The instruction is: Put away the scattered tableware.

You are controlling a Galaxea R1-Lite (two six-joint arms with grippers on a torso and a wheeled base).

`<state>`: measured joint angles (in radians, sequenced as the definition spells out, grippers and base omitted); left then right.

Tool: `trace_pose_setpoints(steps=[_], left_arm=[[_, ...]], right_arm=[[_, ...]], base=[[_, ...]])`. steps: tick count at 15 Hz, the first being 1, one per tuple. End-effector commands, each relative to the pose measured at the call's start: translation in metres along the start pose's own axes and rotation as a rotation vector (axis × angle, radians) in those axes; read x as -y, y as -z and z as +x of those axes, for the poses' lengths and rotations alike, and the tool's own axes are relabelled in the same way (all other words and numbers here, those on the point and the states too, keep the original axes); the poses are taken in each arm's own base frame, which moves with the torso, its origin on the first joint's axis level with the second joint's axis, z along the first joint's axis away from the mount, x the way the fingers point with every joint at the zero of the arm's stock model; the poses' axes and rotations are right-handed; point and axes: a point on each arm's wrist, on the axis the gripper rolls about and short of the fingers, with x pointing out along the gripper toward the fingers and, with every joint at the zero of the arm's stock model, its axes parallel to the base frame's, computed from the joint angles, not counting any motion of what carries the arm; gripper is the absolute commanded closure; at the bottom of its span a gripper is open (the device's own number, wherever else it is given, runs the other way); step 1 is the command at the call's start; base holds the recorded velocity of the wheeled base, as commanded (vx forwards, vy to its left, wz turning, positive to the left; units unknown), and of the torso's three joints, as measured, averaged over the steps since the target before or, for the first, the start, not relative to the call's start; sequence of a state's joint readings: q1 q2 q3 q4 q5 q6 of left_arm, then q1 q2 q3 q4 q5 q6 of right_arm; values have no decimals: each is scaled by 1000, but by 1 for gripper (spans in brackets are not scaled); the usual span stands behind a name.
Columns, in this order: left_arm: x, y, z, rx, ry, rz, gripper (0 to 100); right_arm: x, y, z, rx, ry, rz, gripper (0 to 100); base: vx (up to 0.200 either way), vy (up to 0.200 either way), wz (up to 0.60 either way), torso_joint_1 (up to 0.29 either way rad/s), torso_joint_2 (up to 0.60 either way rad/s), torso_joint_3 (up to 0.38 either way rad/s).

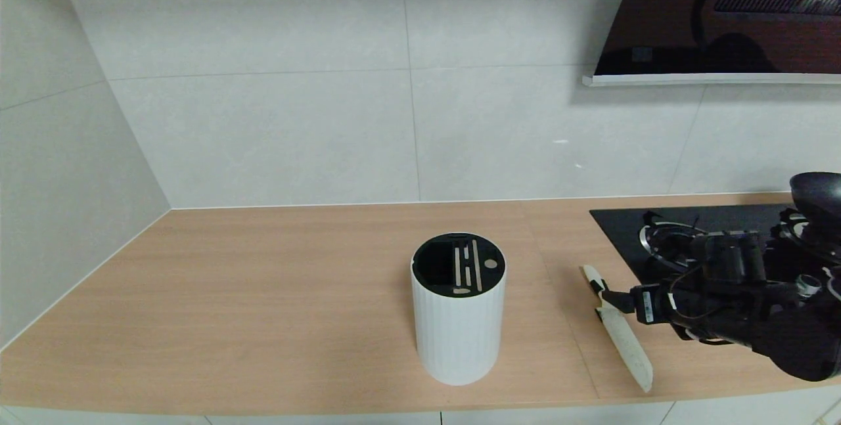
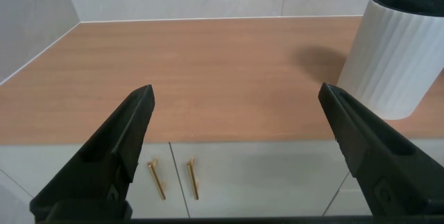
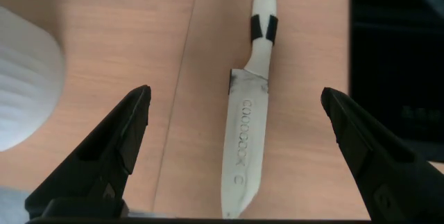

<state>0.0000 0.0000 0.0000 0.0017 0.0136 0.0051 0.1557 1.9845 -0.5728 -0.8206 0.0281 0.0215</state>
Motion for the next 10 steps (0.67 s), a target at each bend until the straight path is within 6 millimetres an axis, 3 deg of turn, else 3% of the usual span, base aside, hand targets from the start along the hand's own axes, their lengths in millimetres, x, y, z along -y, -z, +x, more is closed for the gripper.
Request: trace_pose_setpoints(steps=[1,10], left_arm=[[0,0,0,-1,0,1,0],[0,0,0,-1,0,0,0]], right_arm=[[-2,11,21,-50,10,-4,0],[1,38,70,-106,34,-6,0]], base=[[0,0,0,0,0,0],[0,0,0,0,0,0]])
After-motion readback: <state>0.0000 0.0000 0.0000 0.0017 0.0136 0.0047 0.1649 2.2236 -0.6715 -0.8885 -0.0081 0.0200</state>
